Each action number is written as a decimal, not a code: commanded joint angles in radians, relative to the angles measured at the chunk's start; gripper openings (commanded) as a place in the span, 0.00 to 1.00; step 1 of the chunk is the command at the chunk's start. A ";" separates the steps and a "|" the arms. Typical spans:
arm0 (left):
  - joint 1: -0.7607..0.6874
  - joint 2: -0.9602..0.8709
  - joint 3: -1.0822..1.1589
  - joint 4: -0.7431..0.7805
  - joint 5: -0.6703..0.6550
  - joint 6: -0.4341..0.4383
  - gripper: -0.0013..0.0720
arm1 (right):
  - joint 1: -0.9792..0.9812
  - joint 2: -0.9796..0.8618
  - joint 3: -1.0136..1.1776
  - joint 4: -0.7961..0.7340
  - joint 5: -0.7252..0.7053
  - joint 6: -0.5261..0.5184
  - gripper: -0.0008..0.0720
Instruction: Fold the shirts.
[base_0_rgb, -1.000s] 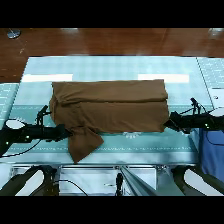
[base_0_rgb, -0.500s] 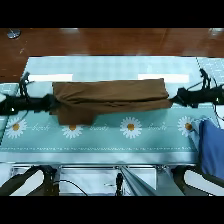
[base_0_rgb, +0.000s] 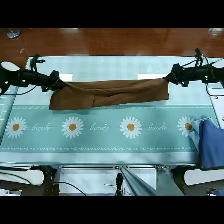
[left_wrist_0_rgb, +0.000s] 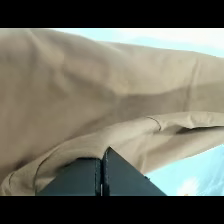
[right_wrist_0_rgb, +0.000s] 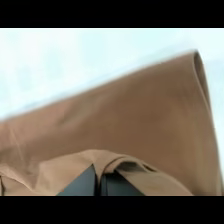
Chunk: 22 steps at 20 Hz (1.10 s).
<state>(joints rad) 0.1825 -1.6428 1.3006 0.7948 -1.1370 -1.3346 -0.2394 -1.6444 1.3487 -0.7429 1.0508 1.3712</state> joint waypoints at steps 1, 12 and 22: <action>-0.002 -0.129 0.112 0.002 -0.031 -0.029 0.05 | 0.006 -0.110 0.072 0.072 -0.016 0.008 0.05; 0.063 -0.124 0.247 0.128 -0.194 -0.034 0.98 | -0.091 -0.155 0.145 0.062 0.112 0.008 0.82; 0.118 0.185 -0.066 -0.086 -0.041 0.103 0.98 | -0.130 -0.193 0.108 -0.158 0.155 0.012 0.82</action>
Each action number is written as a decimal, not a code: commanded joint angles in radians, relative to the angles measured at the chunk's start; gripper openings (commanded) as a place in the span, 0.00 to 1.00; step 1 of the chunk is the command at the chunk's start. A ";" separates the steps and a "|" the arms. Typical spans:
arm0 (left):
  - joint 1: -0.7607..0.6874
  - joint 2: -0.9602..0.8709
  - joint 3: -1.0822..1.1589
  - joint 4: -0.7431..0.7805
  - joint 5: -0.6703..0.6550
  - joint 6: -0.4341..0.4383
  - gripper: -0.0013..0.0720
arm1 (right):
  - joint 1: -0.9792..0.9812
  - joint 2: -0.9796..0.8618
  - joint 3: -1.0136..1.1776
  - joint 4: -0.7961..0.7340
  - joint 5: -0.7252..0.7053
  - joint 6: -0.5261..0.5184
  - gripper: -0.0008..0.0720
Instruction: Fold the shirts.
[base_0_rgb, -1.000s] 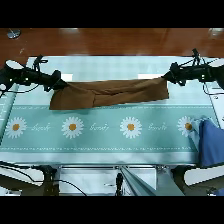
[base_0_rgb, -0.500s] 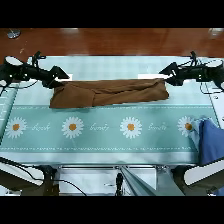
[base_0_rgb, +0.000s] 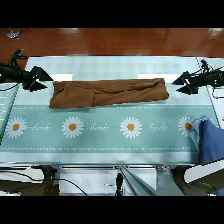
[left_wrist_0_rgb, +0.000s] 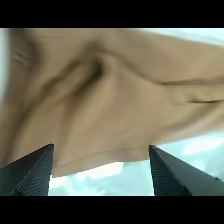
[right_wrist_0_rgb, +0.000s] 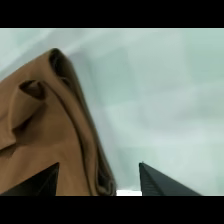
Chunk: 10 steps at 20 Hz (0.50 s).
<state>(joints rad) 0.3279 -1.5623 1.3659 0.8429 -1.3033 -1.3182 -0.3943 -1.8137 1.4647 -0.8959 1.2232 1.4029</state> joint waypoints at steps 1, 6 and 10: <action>-0.058 0.133 -0.176 -0.137 0.157 0.097 0.98 | 0.045 -0.047 -0.008 0.029 -0.012 -0.033 0.82; -0.217 0.148 -0.247 -0.136 0.179 0.114 0.98 | 0.153 -0.106 -0.007 0.183 -0.011 -0.098 0.75; -0.286 0.140 -0.247 -0.129 0.178 0.148 0.26 | 0.168 -0.018 0.011 0.163 0.043 -0.142 0.05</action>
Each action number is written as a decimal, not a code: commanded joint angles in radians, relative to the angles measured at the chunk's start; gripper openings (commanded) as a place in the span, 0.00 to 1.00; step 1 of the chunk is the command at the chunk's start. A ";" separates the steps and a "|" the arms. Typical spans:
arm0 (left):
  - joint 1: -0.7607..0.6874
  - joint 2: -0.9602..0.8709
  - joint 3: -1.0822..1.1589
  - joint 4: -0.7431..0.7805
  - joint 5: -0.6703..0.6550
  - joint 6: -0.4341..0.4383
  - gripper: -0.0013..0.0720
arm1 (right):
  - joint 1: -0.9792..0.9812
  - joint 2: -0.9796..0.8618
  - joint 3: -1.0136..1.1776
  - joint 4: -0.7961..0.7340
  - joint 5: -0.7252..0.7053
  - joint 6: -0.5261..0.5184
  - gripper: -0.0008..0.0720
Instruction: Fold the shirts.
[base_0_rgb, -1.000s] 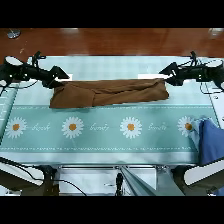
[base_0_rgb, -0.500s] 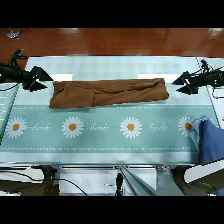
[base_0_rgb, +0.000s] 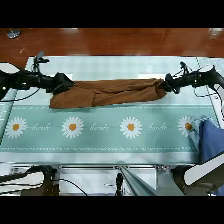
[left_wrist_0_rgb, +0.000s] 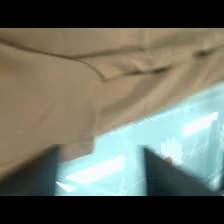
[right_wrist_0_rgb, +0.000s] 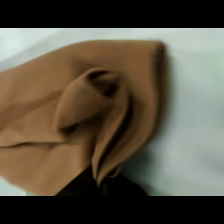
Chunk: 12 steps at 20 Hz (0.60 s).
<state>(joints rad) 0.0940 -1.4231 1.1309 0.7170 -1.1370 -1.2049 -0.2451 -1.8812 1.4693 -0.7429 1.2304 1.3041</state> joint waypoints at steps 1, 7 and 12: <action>-0.059 0.000 -0.011 -0.005 0.011 0.032 0.05 | 0.014 0.102 0.006 -0.046 0.054 -0.043 0.05; -0.252 -0.027 0.059 0.008 0.138 -0.020 0.05 | 0.011 0.572 -0.201 -0.270 0.122 -0.032 0.05; -0.522 -0.184 0.243 0.015 0.226 -0.134 0.04 | 0.012 0.953 -0.485 -0.241 0.135 0.016 0.05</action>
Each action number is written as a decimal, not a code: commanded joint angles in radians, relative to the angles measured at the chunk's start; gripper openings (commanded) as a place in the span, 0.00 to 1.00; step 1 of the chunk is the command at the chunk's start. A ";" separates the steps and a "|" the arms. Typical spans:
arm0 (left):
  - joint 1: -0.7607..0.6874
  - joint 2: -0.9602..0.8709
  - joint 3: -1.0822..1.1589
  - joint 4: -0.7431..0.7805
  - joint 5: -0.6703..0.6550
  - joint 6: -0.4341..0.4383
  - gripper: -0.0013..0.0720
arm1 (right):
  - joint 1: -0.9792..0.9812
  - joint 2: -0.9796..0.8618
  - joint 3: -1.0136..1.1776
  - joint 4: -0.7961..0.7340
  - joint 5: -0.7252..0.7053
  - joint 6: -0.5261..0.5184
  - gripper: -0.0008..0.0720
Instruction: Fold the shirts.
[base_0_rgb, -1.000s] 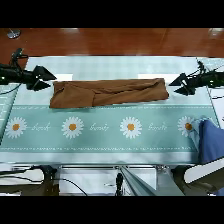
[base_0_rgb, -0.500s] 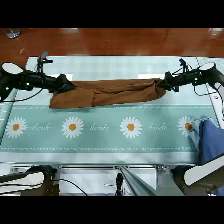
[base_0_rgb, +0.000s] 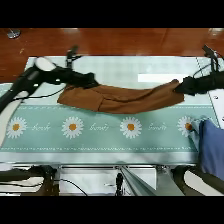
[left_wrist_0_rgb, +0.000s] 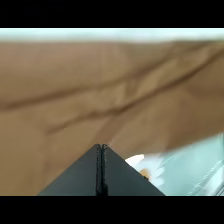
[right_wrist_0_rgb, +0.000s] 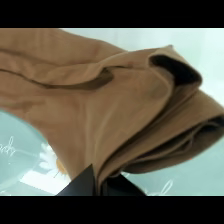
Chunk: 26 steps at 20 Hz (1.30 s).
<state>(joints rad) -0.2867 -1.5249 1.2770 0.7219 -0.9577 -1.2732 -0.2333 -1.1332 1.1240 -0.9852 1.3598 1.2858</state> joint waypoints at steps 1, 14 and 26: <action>-0.194 -0.127 0.142 0.038 0.032 -0.111 0.04 | 0.000 0.271 -0.175 0.012 0.006 0.048 0.05; -0.563 -0.402 0.351 -0.064 -0.165 -0.171 0.05 | 0.000 0.471 -0.212 0.105 0.004 0.089 0.05; 0.300 0.036 0.390 0.185 -0.473 -0.199 0.05 | 0.447 0.072 0.109 0.160 -0.196 0.130 0.05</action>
<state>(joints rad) -0.1886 -1.6455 1.6752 0.7940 -1.3773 -1.4677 0.0433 -0.9031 1.1038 -0.8104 1.2793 1.3830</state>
